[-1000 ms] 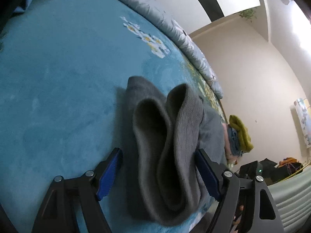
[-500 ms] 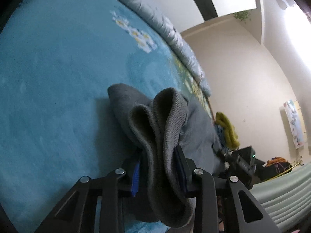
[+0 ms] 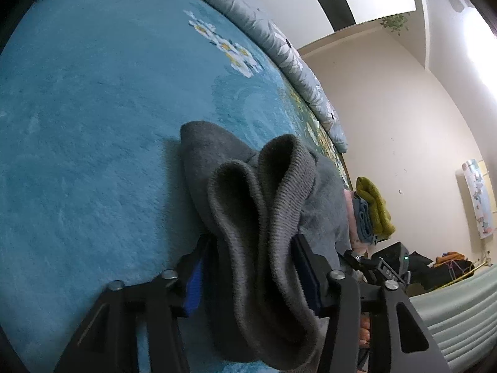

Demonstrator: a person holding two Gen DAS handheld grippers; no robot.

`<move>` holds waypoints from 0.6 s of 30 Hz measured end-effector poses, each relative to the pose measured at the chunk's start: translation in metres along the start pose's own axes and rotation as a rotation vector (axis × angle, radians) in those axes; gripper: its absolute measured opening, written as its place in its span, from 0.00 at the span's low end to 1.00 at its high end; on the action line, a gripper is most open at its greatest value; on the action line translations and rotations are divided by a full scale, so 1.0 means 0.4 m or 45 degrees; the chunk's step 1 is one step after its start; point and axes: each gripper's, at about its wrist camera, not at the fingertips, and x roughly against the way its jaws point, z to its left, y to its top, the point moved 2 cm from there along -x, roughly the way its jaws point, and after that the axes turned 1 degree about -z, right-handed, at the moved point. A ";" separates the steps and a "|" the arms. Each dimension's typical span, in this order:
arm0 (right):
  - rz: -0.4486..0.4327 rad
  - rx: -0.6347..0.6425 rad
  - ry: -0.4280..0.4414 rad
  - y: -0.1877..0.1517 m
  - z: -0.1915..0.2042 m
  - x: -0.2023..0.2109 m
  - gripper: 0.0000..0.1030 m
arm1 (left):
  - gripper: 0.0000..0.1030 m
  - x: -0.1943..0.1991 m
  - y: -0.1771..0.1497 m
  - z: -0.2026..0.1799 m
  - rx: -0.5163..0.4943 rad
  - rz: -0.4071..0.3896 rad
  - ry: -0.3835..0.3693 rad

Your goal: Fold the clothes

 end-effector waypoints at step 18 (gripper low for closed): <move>-0.054 0.213 0.015 -0.041 0.138 0.145 0.25 | 0.35 0.085 -0.003 -0.132 -0.151 -0.062 0.017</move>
